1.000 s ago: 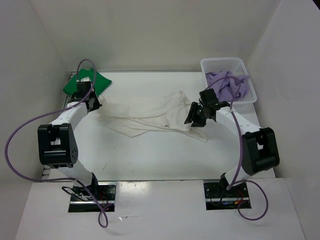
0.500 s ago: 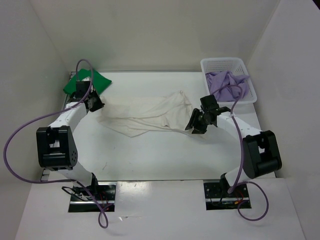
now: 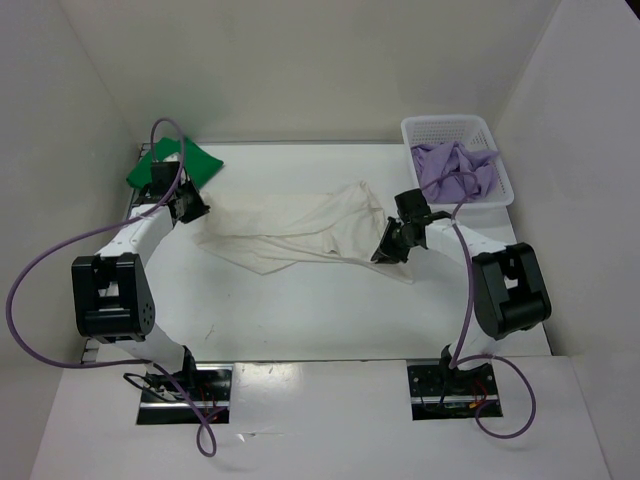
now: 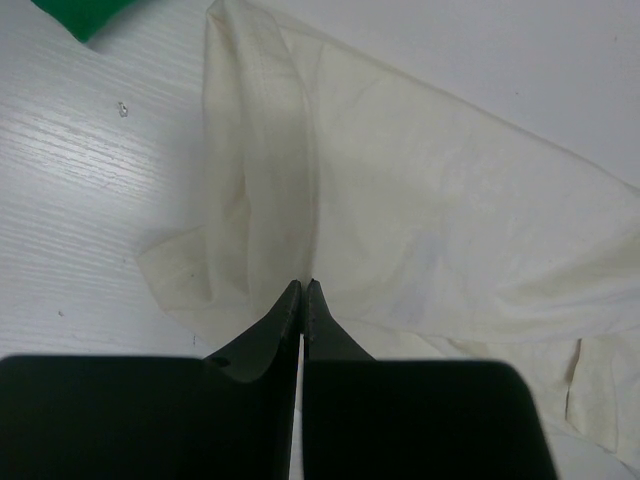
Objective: Fold and stack the t-shirts
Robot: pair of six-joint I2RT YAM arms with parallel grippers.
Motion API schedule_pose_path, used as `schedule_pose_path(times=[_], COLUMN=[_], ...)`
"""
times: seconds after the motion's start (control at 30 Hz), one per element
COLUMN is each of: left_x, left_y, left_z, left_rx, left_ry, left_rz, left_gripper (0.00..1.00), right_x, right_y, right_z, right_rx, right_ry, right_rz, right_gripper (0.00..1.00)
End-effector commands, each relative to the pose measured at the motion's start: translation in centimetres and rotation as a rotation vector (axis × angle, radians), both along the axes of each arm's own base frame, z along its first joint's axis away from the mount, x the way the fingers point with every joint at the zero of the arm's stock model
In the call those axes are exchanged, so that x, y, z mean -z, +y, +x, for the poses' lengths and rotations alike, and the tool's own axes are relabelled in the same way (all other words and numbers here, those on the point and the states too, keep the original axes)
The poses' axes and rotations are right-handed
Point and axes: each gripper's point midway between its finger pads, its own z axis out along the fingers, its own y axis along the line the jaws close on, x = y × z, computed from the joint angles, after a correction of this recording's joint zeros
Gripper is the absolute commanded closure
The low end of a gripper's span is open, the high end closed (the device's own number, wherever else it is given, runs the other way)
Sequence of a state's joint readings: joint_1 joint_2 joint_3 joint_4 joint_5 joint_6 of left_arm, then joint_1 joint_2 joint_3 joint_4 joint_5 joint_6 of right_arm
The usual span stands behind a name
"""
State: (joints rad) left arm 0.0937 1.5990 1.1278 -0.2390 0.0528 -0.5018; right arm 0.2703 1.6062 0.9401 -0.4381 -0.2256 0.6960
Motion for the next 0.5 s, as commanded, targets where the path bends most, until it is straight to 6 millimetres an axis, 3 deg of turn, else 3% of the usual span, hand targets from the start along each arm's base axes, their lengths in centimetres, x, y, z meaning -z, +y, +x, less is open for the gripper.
schedule_pose_path(times=[0.0, 0.17, 0.3, 0.4, 0.43, 0.47], left_x=[-2.1, -2.2, -4.1, -7.5, -8.8, -12.0], left_y=[-0.3, -0.5, -2.0, -3.4, -3.6, -3.6], left_z=[0.6, 0.6, 1.7, 3.4, 3.8, 4.5], left_rx=[0.010, 0.011, -0.003, 0.015, 0.028, 0.028], left_ry=[-0.062, -0.062, -0.113, -0.167, -0.186, -0.250], left_rz=[-0.015, -0.028, -0.128, -0.158, -0.166, -0.168], left_gripper=[1.00, 1.00, 1.00, 1.00, 1.00, 1.00], right_x=[-2.3, -3.2, -4.8, -10.0, -13.6, -15.7], right_y=[0.1, -0.3, -0.1, 0.0, -0.1, -0.4], right_z=[3.4, 3.5, 3.5, 4.4, 5.7, 6.1], right_rx=[0.035, 0.054, 0.024, -0.003, 0.000, 0.005], right_ry=[-0.117, -0.141, -0.143, -0.236, -0.324, -0.369], right_rz=[0.000, -0.007, -0.008, -0.002, -0.012, -0.020], right_gripper=[0.82, 0.96, 1.00, 1.00, 1.00, 1.00])
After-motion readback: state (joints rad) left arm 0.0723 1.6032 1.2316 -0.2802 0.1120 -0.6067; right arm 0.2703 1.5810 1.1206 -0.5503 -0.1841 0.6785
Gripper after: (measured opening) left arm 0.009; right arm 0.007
